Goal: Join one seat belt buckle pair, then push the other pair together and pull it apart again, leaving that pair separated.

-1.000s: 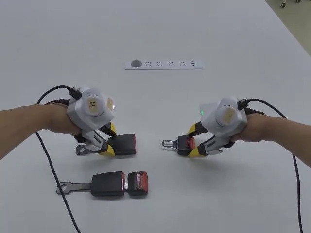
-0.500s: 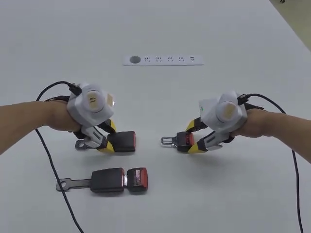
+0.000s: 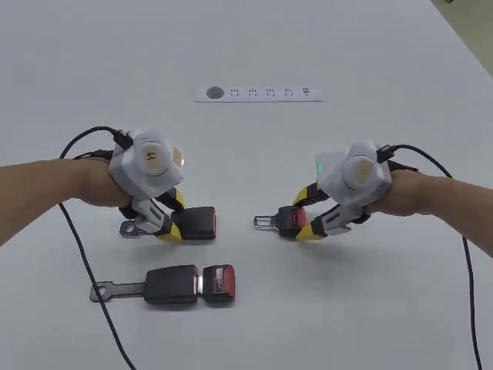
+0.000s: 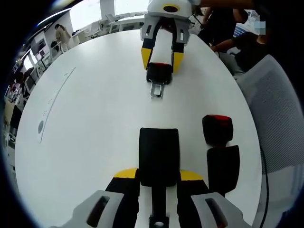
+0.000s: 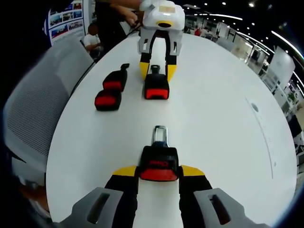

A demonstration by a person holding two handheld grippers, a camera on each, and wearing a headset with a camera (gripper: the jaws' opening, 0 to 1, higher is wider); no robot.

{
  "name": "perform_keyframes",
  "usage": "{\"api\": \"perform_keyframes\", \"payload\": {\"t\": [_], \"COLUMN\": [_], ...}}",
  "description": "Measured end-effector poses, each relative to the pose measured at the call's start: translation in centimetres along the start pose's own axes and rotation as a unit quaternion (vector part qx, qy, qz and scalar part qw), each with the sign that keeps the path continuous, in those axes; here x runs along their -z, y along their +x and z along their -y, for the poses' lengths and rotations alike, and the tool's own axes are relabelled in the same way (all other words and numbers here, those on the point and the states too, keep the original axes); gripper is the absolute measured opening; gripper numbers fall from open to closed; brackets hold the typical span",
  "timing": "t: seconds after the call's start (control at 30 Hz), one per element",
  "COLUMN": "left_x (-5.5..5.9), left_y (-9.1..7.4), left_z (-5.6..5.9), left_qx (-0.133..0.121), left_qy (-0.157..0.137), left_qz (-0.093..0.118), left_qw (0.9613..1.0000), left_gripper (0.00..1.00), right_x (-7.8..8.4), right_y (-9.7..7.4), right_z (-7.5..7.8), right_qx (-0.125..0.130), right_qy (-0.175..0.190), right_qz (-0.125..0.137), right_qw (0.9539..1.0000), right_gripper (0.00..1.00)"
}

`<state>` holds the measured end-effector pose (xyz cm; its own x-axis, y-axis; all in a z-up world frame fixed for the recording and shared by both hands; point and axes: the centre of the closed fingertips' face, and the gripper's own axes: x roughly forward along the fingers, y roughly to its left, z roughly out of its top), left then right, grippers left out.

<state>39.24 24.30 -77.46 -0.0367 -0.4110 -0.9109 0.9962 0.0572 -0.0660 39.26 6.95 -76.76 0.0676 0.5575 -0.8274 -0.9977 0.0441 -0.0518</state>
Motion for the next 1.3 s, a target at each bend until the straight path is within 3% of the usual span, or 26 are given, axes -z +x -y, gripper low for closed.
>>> {"api": "perform_keyframes", "payload": {"t": [0.6,1.3], "left_x": [-0.2,0.0], "left_y": [0.0,0.1], "left_z": [0.4,0.2], "left_qx": [0.005,0.008], "left_qy": [-0.001,-0.004], "left_qz": [-0.005,-0.008], "left_qw": [1.0,0.9999], "left_gripper": [0.3,0.3], "right_x": [-1.2,-3.8], "right_y": [0.9,2.6], "right_z": [-0.1,-0.3], "right_qx": [-0.004,-0.008], "right_qy": [-0.008,-0.014], "right_qz": [0.007,0.02], "right_qw": [0.9999,0.9997], "right_gripper": [0.29,0.29]}}
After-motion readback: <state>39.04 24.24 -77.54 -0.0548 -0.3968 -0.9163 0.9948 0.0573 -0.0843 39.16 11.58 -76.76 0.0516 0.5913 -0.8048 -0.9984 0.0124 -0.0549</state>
